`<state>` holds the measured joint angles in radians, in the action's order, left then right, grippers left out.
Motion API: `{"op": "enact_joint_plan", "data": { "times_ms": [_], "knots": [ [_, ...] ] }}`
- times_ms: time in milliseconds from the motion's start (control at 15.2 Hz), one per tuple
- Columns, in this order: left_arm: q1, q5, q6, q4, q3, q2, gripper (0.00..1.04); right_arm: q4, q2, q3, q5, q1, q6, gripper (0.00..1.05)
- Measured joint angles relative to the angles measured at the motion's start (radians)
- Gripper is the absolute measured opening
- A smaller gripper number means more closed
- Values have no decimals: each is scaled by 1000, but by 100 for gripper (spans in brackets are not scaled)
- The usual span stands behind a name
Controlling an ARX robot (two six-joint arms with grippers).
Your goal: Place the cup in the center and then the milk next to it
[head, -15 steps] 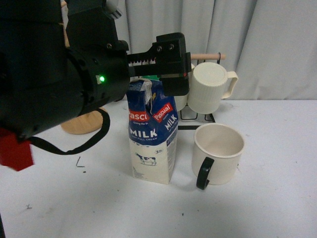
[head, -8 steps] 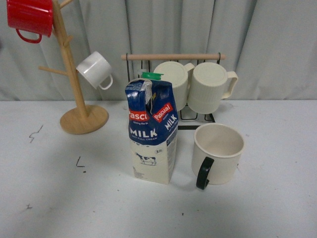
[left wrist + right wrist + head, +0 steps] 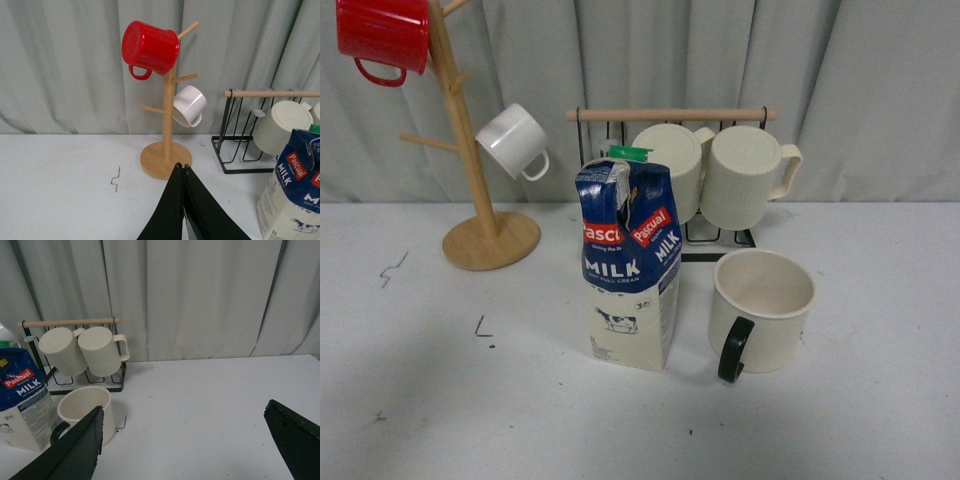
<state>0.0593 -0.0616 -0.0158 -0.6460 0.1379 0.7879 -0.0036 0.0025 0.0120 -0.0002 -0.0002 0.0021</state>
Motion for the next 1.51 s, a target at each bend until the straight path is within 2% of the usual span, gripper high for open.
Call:
{"op": "enact_joint_plan", "data": {
  "times_ms": [198,527,593,988,1514],
  "knots": [
    [-64,50,0,36,-32,-67,2,0,0,0,1,0,0,98],
    [-57,62,1,159,-90,-249,2,0,0,0,0,0,0,98],
    [-57,61,1,112,-125,-264,2,0,0,0,0,0,0,98],
    [-57,61,1,327,-128,-467,2,0,0,0,0,0,0,98],
    [-57,61,1,504,-127,-635,2,0,0,0,0,0,0,98]
  ]
}}
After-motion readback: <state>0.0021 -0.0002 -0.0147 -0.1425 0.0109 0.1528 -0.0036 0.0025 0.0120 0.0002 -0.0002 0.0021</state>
